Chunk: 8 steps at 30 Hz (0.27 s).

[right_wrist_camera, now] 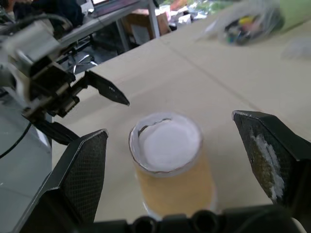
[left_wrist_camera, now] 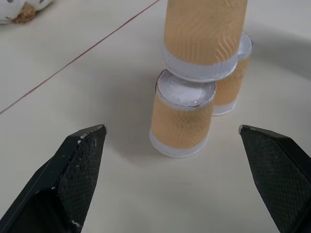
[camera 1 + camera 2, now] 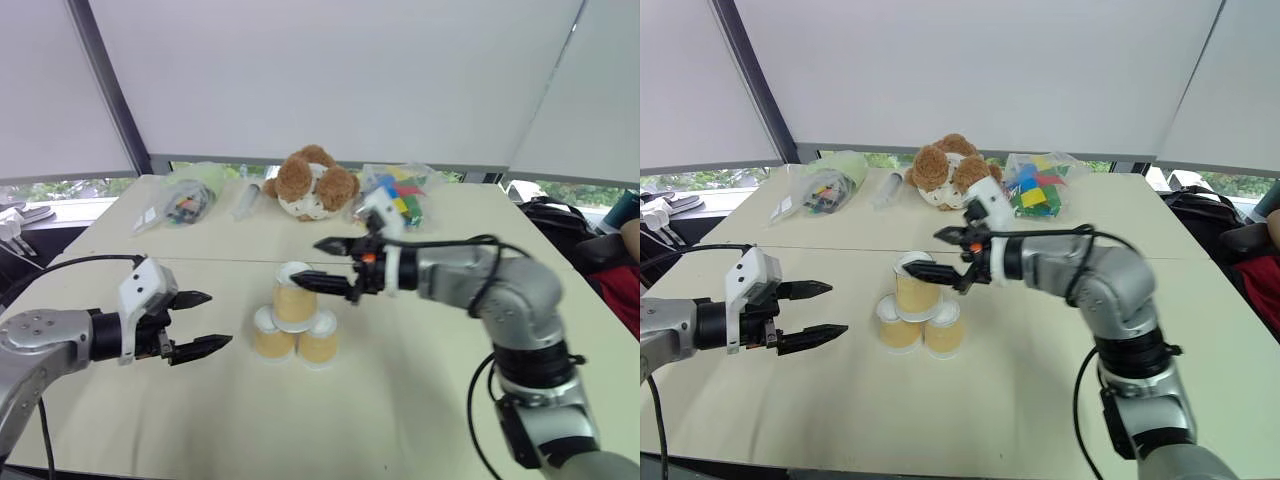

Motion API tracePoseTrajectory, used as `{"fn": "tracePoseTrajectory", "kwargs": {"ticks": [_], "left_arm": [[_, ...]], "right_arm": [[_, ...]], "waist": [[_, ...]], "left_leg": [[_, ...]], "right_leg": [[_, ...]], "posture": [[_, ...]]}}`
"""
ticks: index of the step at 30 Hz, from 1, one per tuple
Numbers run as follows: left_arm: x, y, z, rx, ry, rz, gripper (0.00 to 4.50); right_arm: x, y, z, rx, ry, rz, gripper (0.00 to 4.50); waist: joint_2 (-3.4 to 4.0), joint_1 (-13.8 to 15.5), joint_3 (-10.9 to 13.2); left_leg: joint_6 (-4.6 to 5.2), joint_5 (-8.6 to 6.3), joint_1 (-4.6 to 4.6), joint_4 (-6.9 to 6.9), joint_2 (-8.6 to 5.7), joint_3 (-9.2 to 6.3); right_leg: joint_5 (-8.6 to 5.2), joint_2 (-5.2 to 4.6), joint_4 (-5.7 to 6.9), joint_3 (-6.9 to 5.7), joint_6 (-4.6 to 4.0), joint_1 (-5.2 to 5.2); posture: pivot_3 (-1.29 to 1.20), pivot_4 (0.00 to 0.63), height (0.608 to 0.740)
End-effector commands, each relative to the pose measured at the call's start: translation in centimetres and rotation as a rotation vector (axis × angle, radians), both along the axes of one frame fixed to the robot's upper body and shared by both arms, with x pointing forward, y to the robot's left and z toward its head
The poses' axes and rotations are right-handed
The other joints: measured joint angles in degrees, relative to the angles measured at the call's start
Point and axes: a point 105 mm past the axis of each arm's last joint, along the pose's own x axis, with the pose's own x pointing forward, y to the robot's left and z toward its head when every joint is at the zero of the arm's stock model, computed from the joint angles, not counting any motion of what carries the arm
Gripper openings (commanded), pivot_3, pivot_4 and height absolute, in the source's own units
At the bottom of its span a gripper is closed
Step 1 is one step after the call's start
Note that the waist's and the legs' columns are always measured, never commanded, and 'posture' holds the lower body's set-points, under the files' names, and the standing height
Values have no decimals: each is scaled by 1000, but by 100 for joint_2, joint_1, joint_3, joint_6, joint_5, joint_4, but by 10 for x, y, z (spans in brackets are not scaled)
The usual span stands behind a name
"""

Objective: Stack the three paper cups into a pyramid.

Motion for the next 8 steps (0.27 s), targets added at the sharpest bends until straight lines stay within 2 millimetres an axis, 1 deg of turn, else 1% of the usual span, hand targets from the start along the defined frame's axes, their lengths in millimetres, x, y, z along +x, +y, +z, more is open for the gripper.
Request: {"fn": "tracePoseTrajectory", "kwargs": {"ticks": [1, 3, 4, 6, 7, 8], "left_arm": [[3, 0, 5, 5, -32, -11, 4500], [4, 2, 4, -3, -24, -6, 4500], [5, 4, 3, -7, -11, -1, 4500], [5, 6, -1, -40, 51, 6, 4500], [5, 7, -3, -54, 75, 6, 4500], [5, 8, -5, -60, 82, 9, 4500]], "right_arm": [[-21, -13, 19, 36, -28, 69, 4440], [-30, -37, 21, 56, -9, 69, 4440], [-36, -49, 18, 45, 1, 70, 4440], [-47, -78, -5, -29, 62, 49, 4440], [-49, -88, -15, -67, 85, 40, 4440], [-48, -99, -26, -91, 118, 13, 4440]], "waist": [[0, -11, 0], [0, -8, 0], [-1, 9, 0], [-1, 69, 0], [-1, 79, 1], [-1, 79, 1]], "left_leg": [[0, 0, 0, 0, 0, 0], [0, 0, 1, -1, 1, -1], [1, 0, 0, -1, 1, -1], [3, -1, 0, -2, 0, -6], [5, -3, 1, -5, -1, -13], [12, -8, 7, -4, -1, -9]], "right_leg": [[0, 0, 0, 0, 0, 0], [0, 1, 0, 0, 0, 0], [0, 1, -1, 0, 0, 1], [0, 0, -15, -3, 0, 10], [0, -1, -33, -10, 0, 22], [-1, -3, -40, -10, 0, 29]], "posture": [[0, 150, 740], [0, 150, 740], [0, 150, 740], [0, 150, 740], [0, 150, 740], [0, 150, 740]]}}
